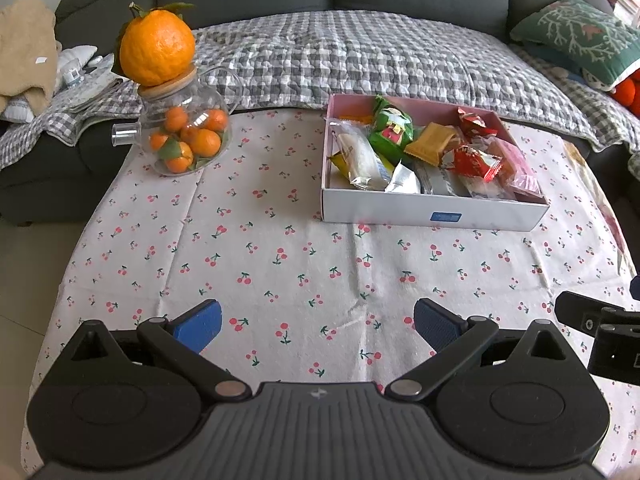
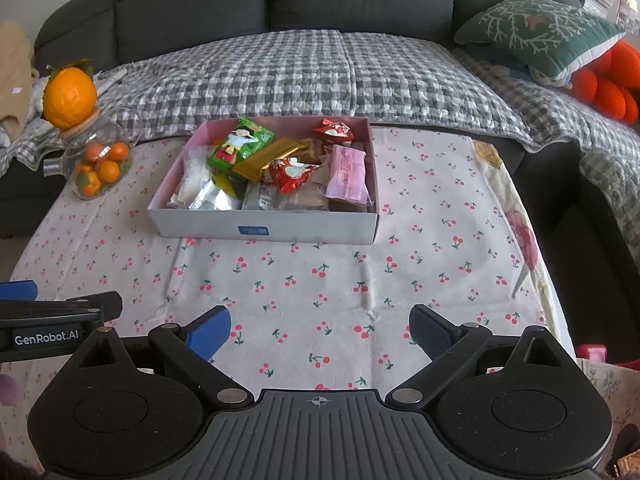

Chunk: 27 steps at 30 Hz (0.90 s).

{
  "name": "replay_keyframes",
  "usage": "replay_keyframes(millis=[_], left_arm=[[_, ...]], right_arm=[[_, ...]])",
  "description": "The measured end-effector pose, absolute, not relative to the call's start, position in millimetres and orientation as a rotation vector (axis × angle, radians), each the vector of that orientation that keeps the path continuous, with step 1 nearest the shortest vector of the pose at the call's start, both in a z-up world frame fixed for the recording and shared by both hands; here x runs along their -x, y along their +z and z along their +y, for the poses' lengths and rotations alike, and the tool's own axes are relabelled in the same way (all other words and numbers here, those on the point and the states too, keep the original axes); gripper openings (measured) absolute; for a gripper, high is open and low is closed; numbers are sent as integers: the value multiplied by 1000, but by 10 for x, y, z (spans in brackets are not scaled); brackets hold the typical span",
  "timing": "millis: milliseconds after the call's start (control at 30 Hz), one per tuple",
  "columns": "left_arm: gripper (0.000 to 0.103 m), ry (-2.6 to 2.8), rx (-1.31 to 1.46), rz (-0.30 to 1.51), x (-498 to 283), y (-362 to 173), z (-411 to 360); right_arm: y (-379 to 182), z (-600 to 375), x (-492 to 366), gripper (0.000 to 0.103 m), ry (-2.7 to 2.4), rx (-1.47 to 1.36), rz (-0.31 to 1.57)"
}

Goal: Organize snacks

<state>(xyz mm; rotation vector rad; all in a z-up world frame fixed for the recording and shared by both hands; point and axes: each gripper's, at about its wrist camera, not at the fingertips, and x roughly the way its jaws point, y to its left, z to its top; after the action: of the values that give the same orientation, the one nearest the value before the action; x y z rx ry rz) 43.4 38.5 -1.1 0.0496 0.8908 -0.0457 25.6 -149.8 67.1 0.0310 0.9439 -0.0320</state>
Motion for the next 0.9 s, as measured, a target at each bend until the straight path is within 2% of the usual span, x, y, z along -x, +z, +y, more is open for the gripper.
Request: replay_keyframes(millis=[900], left_arm=[[102,-51,-48,907,-431,-35,378]], right_arm=[[667,-1511,-257,98,-32,-37,951]])
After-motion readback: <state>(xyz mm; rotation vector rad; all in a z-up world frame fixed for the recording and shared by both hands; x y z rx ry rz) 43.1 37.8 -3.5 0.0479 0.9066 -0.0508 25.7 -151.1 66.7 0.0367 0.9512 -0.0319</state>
